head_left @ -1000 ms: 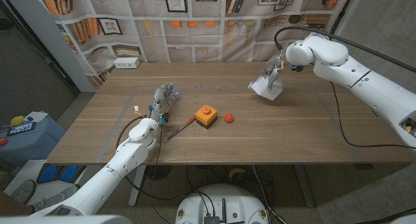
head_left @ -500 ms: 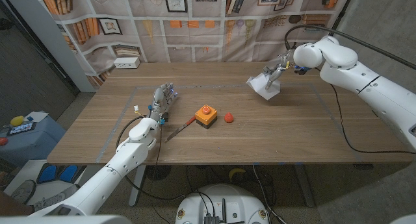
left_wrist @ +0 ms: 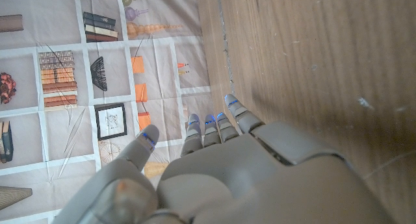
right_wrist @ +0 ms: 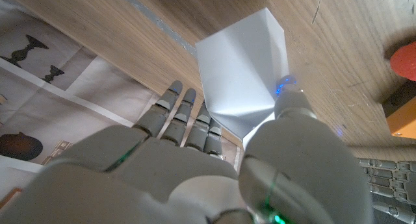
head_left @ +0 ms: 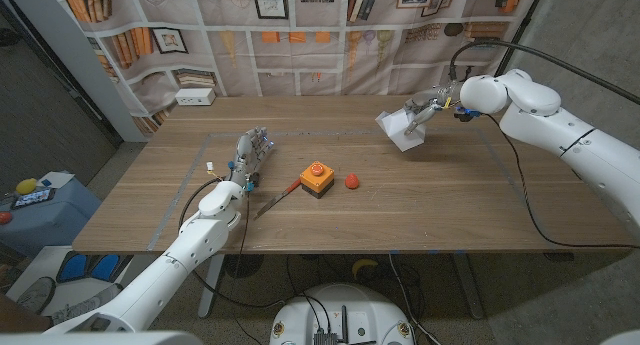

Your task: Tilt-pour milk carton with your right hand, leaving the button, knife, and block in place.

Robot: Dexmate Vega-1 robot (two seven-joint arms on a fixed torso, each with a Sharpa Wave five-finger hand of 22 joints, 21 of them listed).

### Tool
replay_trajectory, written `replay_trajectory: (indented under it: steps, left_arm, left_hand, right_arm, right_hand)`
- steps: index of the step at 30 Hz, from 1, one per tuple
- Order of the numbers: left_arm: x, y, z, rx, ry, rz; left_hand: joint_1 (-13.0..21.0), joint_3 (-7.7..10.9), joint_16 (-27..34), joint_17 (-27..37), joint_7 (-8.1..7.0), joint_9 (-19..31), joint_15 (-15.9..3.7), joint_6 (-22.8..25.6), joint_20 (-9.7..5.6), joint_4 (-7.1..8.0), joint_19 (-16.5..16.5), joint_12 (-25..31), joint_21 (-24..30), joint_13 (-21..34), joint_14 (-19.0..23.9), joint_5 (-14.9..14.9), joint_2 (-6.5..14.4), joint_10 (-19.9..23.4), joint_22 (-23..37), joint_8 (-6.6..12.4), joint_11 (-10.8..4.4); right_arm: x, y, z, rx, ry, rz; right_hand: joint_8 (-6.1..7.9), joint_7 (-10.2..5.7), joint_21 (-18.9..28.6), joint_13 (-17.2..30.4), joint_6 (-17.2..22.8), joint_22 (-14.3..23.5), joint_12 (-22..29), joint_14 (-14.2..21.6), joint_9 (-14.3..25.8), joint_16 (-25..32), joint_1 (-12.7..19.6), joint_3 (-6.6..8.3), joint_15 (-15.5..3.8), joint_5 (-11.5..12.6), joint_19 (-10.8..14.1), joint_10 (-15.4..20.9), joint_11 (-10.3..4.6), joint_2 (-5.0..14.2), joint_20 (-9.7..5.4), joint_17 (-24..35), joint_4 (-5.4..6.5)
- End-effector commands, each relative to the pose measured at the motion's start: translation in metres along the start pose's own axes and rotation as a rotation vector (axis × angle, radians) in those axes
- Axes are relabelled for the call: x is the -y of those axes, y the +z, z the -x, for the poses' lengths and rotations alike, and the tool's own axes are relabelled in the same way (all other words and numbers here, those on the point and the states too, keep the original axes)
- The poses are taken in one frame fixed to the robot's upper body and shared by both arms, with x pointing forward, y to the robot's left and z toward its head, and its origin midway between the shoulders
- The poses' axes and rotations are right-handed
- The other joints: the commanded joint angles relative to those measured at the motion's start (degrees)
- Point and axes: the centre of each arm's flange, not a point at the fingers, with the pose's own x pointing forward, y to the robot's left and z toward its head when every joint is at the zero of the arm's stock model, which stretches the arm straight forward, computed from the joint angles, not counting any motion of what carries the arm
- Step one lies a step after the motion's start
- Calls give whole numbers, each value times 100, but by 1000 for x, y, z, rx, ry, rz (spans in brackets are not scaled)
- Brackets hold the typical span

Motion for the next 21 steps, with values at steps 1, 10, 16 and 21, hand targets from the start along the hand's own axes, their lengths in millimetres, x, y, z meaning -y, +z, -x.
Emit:
replay_trajectory:
  steps: [1, 10, 16, 21]
  left_arm:
    - [0, 1, 3, -4, 3, -1]
    - [2, 4, 1, -9, -10, -9]
    - [3, 5, 0, -14, -16, -10]
    - [2, 6, 0, -13, -11, -14]
  left_hand:
    - [-2, 53, 11, 7, -20, 33, -19, 61, -2, -16, 34, -12, 9, 25, 46, 33, 453, 34, 9, -17, 5]
    - [-1, 59, 11, 7, -23, 33, -22, 57, -1, -19, 34, -13, 8, 25, 45, 32, 454, 34, 9, -19, 8]
    - [-1, 63, 11, 8, -20, 34, -16, 54, 0, -20, 34, -12, 8, 25, 45, 32, 454, 38, 10, -20, 5]
    - [-1, 65, 12, 8, -20, 34, -18, 54, 1, -20, 34, -12, 7, 25, 47, 31, 454, 40, 10, -20, 7]
  right_arm:
    - [-25, -7, -1, 38, -97, -158]
    - [-50, -7, -2, 72, -176, -272]
    - [-64, -4, -2, 99, -251, -326]
    - [-76, -2, -5, 118, -293, -362]
  right_hand:
    - [12, 18, 10, 27, 11, 15, -1, 38, 23, 26, 17, 5, -551, 6, -13, 198, -124, 40, 34, 28, -40]
    - [5, 10, 8, 33, -5, 15, -7, 40, 21, 25, 33, 1, -535, 3, -21, 200, -110, 37, 50, 28, -44]
    - [16, -10, 9, 38, 22, 15, -10, 40, 20, 25, 49, -1, -543, 1, -20, 205, -106, 40, 52, 30, -45]
    - [13, -4, 8, 42, 13, 15, -14, 35, 19, 24, 52, -4, -541, -1, -23, 206, -99, 44, 58, 33, -42]
